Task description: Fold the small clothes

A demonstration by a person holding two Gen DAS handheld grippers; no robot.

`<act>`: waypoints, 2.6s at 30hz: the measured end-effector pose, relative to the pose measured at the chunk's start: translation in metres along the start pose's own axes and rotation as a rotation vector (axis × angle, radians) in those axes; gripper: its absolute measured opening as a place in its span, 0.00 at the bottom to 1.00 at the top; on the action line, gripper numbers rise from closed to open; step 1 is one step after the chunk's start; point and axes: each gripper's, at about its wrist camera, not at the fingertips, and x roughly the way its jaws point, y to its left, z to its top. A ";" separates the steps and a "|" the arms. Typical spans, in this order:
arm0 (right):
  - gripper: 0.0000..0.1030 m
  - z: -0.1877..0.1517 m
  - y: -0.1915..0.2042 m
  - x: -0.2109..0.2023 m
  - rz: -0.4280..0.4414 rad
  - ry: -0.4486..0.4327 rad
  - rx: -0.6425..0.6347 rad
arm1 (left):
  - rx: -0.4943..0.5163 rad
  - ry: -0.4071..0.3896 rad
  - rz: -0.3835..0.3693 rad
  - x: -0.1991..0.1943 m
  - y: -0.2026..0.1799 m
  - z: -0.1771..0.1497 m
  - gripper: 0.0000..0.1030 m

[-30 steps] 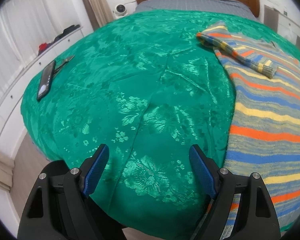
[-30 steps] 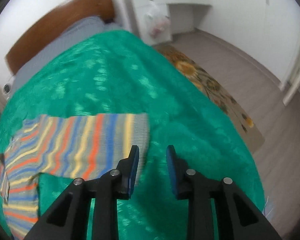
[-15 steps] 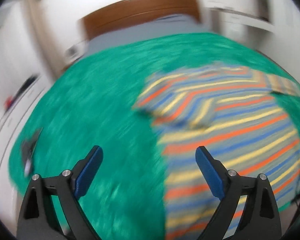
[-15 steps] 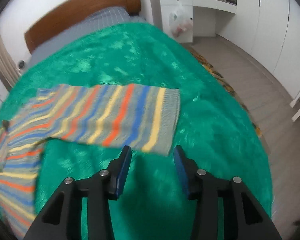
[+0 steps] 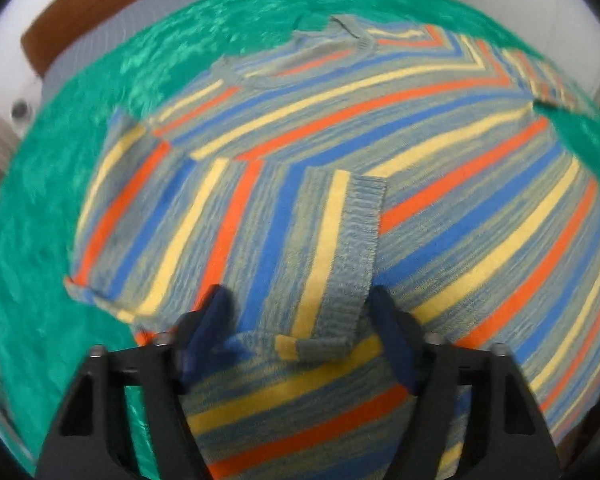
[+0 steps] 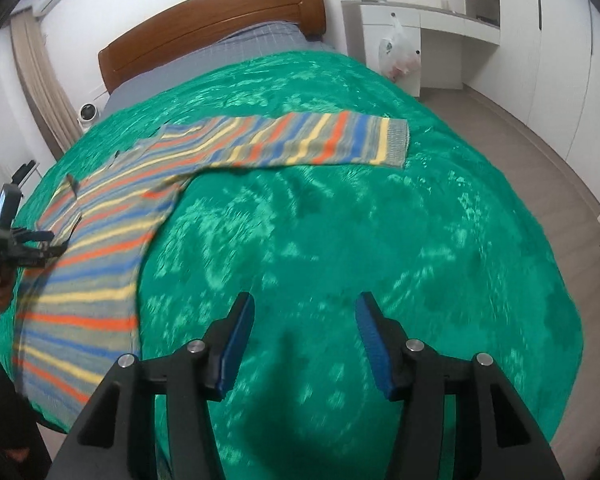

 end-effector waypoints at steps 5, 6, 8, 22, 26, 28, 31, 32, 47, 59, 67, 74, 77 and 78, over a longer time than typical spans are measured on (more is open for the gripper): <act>0.52 0.001 0.004 -0.008 -0.022 -0.052 -0.002 | -0.104 -0.031 -0.040 -0.016 0.017 0.003 0.02; 0.52 0.000 0.005 -0.011 -0.030 -0.061 -0.006 | -0.162 -0.073 -0.038 -0.029 0.029 0.003 0.02; 0.52 -0.003 0.006 -0.015 -0.032 -0.071 -0.006 | -0.327 -0.161 -0.044 -0.060 0.070 -0.006 0.02; 0.54 -0.009 0.026 -0.004 -0.027 -0.044 -0.022 | -0.957 -0.068 0.322 -0.059 0.253 -0.130 0.02; 0.54 -0.011 0.024 -0.003 -0.040 -0.043 -0.014 | -0.993 -0.018 0.319 -0.039 0.262 -0.137 0.02; 0.54 -0.011 0.021 -0.002 -0.050 -0.040 -0.001 | -1.042 -0.023 0.290 -0.035 0.266 -0.145 0.02; 0.55 -0.011 0.017 -0.001 -0.062 -0.037 0.017 | -1.059 -0.047 0.258 -0.033 0.266 -0.152 0.07; 0.54 -0.011 0.016 -0.001 -0.066 -0.034 0.020 | -1.052 -0.056 0.254 -0.034 0.266 -0.155 0.08; 0.55 -0.011 0.030 0.000 -0.087 -0.041 -0.029 | -1.137 -0.149 0.298 -0.099 0.299 -0.199 0.66; 0.58 -0.011 0.027 -0.012 -0.099 -0.068 0.004 | -0.969 -0.083 0.374 -0.064 0.246 -0.186 0.79; 0.62 0.010 0.022 0.006 -0.097 -0.096 0.011 | -0.792 -0.182 0.288 -0.068 0.168 -0.215 0.95; 0.64 0.011 0.002 0.047 -0.141 -0.085 0.078 | -0.793 -0.212 0.278 -0.067 0.167 -0.223 1.00; 0.68 0.005 -0.007 0.056 -0.120 -0.086 0.153 | -0.806 -0.219 0.276 -0.063 0.166 -0.224 1.00; 0.72 0.005 -0.006 0.058 -0.119 -0.084 0.150 | -0.794 -0.212 0.292 -0.060 0.164 -0.221 1.00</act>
